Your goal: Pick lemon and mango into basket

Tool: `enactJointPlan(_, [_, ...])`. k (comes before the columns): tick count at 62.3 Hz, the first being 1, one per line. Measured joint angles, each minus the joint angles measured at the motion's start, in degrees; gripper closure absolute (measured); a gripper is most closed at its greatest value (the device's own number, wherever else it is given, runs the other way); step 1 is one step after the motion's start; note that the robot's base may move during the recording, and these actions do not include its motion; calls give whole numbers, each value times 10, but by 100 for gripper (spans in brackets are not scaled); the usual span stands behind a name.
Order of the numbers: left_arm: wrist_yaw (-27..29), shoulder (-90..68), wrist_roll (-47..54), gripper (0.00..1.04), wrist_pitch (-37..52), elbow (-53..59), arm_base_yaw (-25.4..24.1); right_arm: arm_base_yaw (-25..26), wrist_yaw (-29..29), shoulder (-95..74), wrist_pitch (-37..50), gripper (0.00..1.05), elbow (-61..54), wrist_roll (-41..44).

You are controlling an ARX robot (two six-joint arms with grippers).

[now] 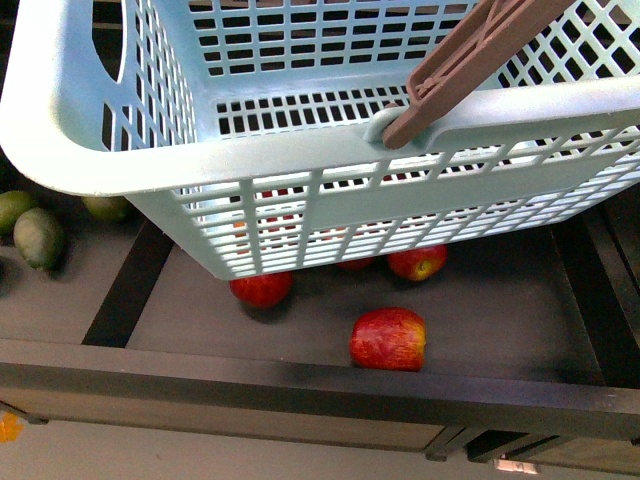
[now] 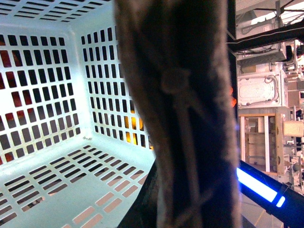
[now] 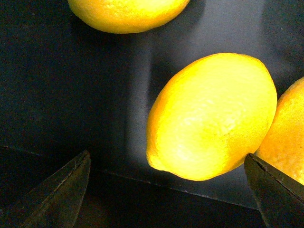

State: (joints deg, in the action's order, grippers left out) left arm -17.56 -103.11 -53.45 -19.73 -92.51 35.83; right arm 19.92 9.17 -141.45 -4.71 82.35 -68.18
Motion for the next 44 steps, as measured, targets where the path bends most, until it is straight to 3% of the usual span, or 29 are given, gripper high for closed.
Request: enactJointPlan(44, [1, 0, 0, 100, 0, 0, 0, 15, 5, -98, -22, 9, 110, -15])
